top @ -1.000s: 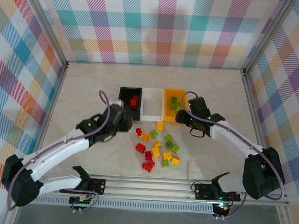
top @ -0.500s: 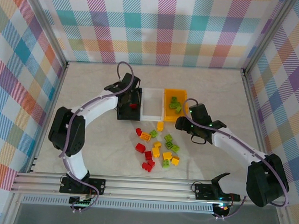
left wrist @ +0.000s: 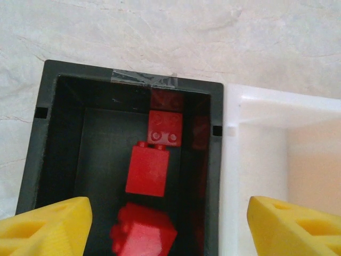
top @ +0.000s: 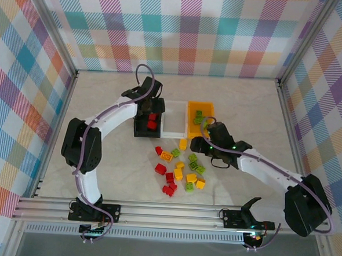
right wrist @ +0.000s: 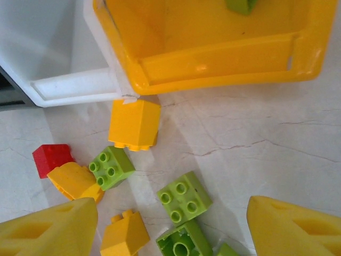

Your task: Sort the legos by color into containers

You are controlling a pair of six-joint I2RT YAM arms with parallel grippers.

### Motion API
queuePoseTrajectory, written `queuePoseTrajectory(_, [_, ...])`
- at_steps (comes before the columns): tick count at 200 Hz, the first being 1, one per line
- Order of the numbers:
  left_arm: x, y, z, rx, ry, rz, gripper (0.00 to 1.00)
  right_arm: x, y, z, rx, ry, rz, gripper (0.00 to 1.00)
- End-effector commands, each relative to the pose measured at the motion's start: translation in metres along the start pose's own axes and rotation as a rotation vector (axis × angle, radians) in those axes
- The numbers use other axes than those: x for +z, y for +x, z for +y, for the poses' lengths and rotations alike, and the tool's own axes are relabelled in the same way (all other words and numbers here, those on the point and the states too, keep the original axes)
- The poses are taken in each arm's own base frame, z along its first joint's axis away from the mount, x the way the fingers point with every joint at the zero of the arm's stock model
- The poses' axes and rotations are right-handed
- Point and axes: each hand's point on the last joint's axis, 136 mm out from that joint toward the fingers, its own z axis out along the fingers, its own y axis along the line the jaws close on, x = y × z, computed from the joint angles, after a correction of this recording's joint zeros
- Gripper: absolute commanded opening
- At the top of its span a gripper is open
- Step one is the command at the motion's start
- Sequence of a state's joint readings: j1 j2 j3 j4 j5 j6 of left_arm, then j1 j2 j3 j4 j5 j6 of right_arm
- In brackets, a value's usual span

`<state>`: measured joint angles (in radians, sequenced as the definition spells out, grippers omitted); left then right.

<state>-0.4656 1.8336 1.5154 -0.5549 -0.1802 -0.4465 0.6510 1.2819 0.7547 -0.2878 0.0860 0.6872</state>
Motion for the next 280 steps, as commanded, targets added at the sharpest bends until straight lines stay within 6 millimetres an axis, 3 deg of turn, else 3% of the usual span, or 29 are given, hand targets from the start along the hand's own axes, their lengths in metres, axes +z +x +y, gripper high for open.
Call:
queuePoseTrajectory(1, [-0.065,-0.025,-0.007,-0.064,0.125,-0.098,0.78,0.009,-0.015,0.026,0.026,-0.041,-0.044,0.75])
queuePoseTrajectory(26, [-0.111,-0.014,-0.014,-0.096,0.237,-0.156,0.81,0.031,-0.018,0.038,0.019,-0.015,-0.051,0.73])
queuePoseTrajectory(54, [-0.142,0.025,-0.009,-0.096,0.299,-0.177,0.84,0.06,-0.02,0.044,0.026,0.038,-0.038,0.73])
queuePoseTrajectory(110, [-0.151,0.105,0.034,-0.167,0.316,-0.144,0.85,0.097,-0.012,0.036,0.024,0.161,-0.008,0.68])
queuePoseTrajectory(154, [-0.151,0.137,0.05,-0.195,0.338,-0.123,0.86,0.105,0.001,0.028,0.017,0.188,0.012,0.49])
queuePoseTrajectory(166, [-0.149,0.143,0.053,-0.194,0.33,-0.112,0.86,0.103,0.003,0.028,0.008,0.189,0.013,0.39])
queuePoseTrajectory(195, [-0.145,0.155,0.058,-0.184,0.327,-0.09,0.86,0.086,0.008,0.029,-0.034,0.181,-0.003,0.27])
queuePoseTrajectory(242, [-0.131,0.178,0.068,-0.163,0.307,-0.044,0.87,0.032,0.012,0.045,-0.1,0.069,-0.026,0.22])
queuePoseTrajectory(280, [-0.127,0.19,0.074,-0.166,0.32,-0.034,0.87,-0.007,-0.014,0.076,-0.155,-0.041,-0.094,0.22])
